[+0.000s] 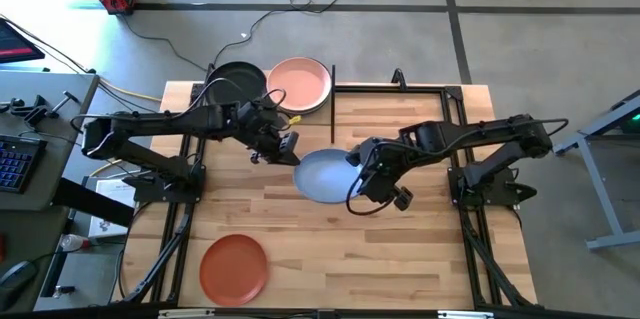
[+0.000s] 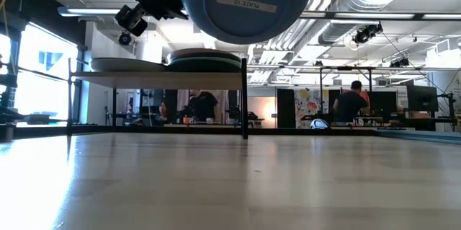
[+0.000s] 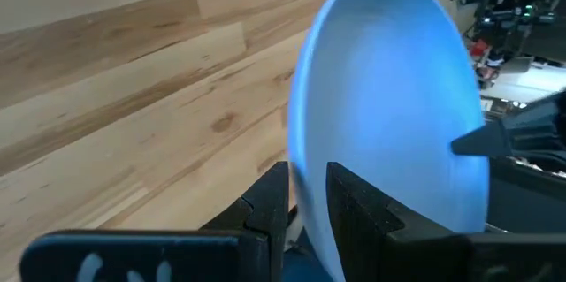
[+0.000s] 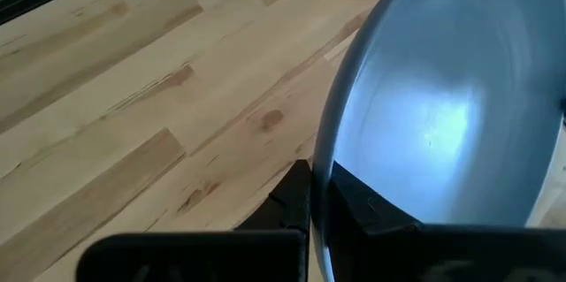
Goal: Place and stack plates onto a shelf
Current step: Stack the blue plate on top of the dark blue plate on the shelf
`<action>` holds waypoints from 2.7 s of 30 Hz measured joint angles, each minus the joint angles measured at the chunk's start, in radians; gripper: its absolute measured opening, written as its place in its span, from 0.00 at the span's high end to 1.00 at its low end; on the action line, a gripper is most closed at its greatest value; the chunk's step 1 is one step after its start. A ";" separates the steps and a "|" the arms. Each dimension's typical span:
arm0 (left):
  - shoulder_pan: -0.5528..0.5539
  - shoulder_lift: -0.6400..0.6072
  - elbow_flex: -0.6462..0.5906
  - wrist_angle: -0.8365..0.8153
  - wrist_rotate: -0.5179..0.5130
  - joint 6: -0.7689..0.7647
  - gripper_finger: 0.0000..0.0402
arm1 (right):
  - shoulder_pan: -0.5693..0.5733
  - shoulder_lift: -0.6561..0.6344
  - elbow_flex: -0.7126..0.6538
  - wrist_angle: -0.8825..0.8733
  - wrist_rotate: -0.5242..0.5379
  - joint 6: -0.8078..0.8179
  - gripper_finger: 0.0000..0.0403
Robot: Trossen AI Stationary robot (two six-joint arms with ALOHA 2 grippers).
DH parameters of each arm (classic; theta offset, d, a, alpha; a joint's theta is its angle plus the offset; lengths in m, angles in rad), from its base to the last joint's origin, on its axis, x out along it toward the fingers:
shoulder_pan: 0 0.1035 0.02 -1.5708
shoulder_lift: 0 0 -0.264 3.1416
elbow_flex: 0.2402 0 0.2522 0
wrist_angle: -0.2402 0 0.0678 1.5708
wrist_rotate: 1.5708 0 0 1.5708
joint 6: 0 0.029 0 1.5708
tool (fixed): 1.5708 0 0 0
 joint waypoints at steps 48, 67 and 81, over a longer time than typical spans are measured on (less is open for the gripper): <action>0.002 0.005 -0.001 -0.008 -0.009 0.083 0.98 | -0.038 -0.002 0.000 0.005 0.137 0.002 0.91; 0.021 -0.011 -0.001 -0.009 -0.109 0.104 0.98 | -0.039 -0.022 0.000 -0.111 0.224 0.096 0.69; 0.129 -0.110 -0.001 -0.219 -0.183 0.148 0.98 | -0.039 -0.086 0.000 -0.190 0.328 0.203 0.69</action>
